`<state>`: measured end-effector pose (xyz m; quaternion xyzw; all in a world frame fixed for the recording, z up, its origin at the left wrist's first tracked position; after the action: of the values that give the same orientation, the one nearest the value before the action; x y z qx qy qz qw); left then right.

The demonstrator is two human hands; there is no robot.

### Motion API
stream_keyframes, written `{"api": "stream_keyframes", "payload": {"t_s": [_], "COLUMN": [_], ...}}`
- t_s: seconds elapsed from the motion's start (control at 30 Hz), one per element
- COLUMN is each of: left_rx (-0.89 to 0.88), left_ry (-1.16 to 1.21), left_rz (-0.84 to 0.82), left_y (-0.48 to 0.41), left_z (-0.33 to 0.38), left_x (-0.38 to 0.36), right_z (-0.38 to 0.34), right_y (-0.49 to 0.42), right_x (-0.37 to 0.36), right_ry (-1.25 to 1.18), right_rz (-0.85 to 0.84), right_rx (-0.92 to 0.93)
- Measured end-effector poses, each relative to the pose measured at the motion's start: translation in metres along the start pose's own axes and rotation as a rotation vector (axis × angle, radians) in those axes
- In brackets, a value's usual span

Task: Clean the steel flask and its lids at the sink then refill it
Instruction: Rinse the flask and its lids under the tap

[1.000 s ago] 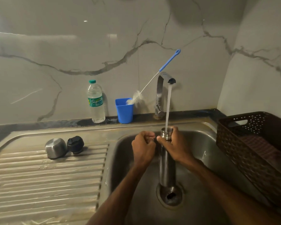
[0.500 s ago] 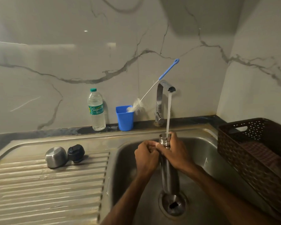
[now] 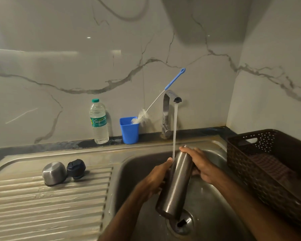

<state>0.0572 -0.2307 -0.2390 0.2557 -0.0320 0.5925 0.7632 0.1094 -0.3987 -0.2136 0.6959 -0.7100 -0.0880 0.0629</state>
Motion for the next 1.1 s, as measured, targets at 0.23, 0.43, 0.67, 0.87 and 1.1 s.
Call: {"api": "stream_keyframes", "payload": {"t_s": [0.23, 0.43, 0.67, 0.87, 1.1], "left_rx": [-0.009, -0.011, 0.038, 0.011, 0.008], "left_ry": [0.454, 0.722, 0.827, 0.626, 0.184], "left_rz": [-0.171, -0.208, -0.205, -0.008, 0.127], "left_y": [0.01, 0.015, 0.013, 0.015, 0.007], "left_z": [0.007, 0.018, 0.015, 0.008, -0.008], "left_x": [0.013, 0.019, 0.021, 0.038, 0.047], "right_z": [0.032, 0.04, 0.038, 0.016, -0.022], "right_y": [0.0, -0.003, -0.001, 0.0, 0.014], "right_x": [-0.004, -0.018, -0.03, -0.026, -0.026], "right_ry": [-0.415, -0.613, -0.692, -0.69, 0.024], "right_rz": [-0.022, -0.07, -0.114, -0.135, 0.023], "right_rx": [-0.334, -0.372, -0.386, -0.289, 0.357]}}
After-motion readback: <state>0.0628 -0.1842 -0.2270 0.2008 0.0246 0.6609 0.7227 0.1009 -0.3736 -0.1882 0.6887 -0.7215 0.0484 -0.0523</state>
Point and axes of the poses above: each hand's wrist, its own y-axis away from the middle knuckle, its own x-axis out of the back of the hand, z = x × y, the point moved 8 cm from there along -y, towards the middle knuckle, and after that the axes turned 9 degrees about -y, right-handed, at the moved point
